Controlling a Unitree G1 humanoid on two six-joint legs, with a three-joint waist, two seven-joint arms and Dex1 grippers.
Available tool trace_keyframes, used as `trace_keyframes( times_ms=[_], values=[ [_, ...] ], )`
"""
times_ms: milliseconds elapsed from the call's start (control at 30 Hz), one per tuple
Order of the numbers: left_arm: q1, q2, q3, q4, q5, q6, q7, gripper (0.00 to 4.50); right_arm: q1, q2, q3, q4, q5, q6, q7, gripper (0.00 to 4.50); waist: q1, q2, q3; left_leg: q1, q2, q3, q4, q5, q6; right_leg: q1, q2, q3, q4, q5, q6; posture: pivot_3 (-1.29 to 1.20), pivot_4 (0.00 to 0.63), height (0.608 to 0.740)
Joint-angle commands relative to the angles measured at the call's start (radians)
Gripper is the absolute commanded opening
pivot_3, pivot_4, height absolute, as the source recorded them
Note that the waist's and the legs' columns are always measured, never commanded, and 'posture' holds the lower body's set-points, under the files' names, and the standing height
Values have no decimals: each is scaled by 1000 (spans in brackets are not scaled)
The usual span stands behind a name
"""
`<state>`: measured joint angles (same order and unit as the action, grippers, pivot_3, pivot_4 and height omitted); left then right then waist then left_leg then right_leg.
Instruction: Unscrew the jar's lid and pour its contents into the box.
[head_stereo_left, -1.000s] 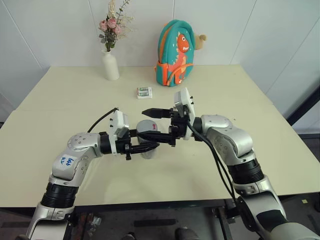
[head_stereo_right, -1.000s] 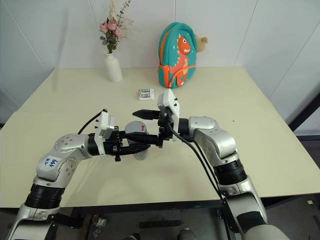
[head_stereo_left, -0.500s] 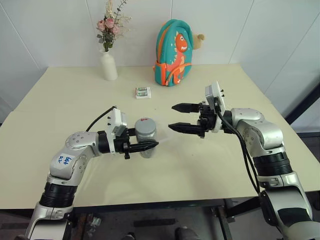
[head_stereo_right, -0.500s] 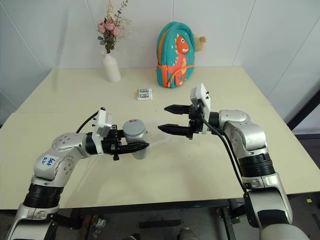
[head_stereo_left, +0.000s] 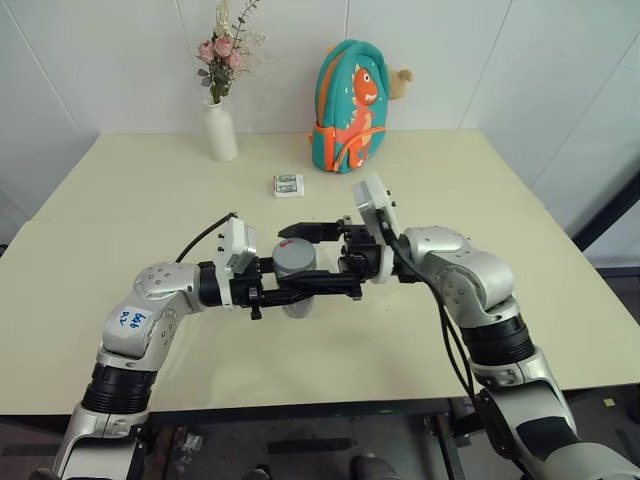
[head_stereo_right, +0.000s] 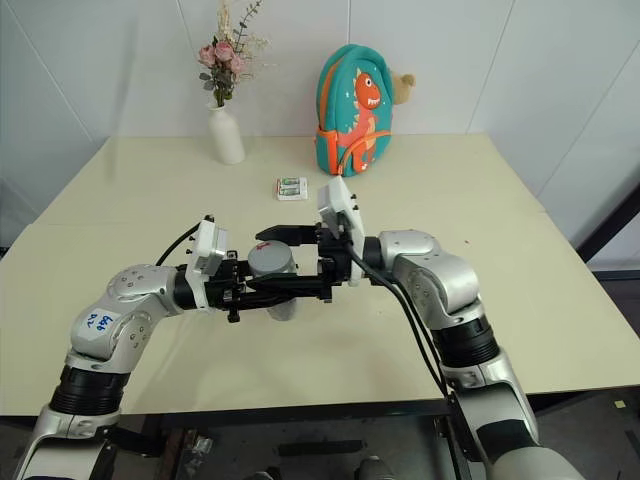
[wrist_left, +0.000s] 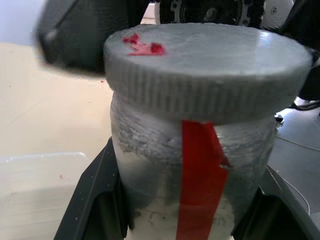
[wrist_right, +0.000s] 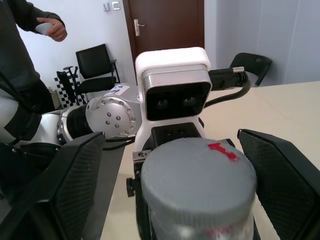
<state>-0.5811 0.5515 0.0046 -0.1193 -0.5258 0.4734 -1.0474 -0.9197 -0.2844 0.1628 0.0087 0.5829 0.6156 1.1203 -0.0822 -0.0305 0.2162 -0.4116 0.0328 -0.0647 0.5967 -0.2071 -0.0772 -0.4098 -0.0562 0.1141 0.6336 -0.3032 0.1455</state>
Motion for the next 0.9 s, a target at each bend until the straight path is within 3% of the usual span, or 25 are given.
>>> trace_keyframes(
  times_ms=[33,300,667,900],
  values=[
    [-17,0,6,-30,-13,-10,0,1982,-36,7,-12,12,-18,-37,-11,4443,1,0,0,0,0,0,0,0,0,0,0,0,0,0,0,0,150,740],
    [-17,-7,2,-31,-15,-10,6,1982,-52,11,-20,56,-50,-74,-27,4443,1,0,0,0,0,0,0,0,0,0,0,0,0,0,0,0,150,740],
    [-17,-4,6,-17,-12,-24,3,1982,-17,-105,-57,64,-65,-87,18,4443,2,0,0,0,0,0,0,0,0,0,0,0,0,0,0,0,150,740],
    [-25,-5,0,-8,-9,-30,0,1982,-7,-122,-65,40,-28,-74,45,4443,0,0,0,0,0,0,0,0,0,0,0,0,0,0,0,0,150,740]
  ],
)
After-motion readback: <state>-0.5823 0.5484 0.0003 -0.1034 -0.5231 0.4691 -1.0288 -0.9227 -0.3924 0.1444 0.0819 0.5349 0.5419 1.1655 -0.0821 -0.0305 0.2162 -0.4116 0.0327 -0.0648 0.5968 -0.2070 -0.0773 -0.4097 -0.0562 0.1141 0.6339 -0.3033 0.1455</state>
